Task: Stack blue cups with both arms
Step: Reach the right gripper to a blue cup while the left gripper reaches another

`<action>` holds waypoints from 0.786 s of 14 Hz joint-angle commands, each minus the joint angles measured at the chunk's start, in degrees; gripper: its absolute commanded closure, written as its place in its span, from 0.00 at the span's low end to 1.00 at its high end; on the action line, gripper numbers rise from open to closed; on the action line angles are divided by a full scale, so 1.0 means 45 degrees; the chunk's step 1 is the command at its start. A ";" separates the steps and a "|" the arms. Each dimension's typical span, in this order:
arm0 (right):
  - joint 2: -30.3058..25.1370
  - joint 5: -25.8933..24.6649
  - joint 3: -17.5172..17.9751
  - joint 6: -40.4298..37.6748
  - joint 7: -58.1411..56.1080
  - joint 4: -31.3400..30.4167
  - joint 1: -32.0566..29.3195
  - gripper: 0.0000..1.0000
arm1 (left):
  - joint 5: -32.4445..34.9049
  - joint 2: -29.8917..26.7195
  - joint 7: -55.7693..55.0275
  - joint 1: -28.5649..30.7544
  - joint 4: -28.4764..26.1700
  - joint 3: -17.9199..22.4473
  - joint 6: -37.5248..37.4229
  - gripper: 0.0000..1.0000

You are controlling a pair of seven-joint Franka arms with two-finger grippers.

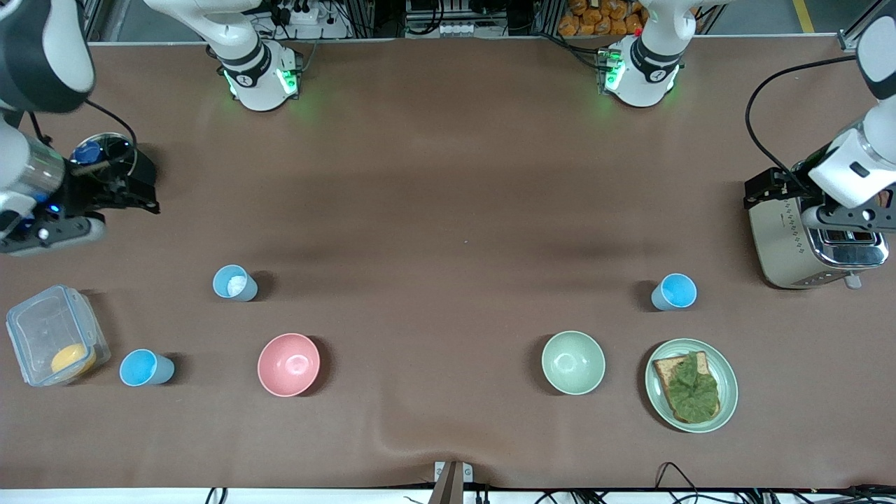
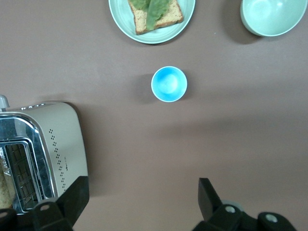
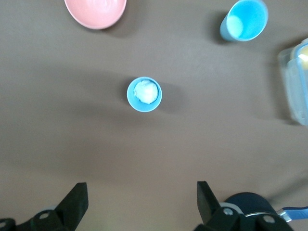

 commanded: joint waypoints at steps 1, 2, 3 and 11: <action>0.1043 -0.0083 -0.0013 0.0147 0.0156 0.0118 0.0189 0.00 | -0.0022 -0.0939 0.0438 0.0237 -0.1367 -0.0061 0.0756 0.00; 0.1395 -0.0025 -0.0012 0.0478 0.0176 0.0118 0.0306 0.00 | 0.0230 -0.0570 0.0845 0.0101 -0.1192 -0.0139 0.0543 0.00; 0.1785 0.0015 -0.0012 0.0964 0.0177 0.0118 0.0384 0.00 | 0.0252 -0.0508 0.0926 0.0216 -0.1190 -0.0178 0.0541 0.00; 0.3859 0.1633 -0.0012 0.4772 0.0216 -0.1147 0.0658 0.00 | 0.0056 0.2477 0.1471 0.1268 0.1189 -0.0042 0.0443 0.00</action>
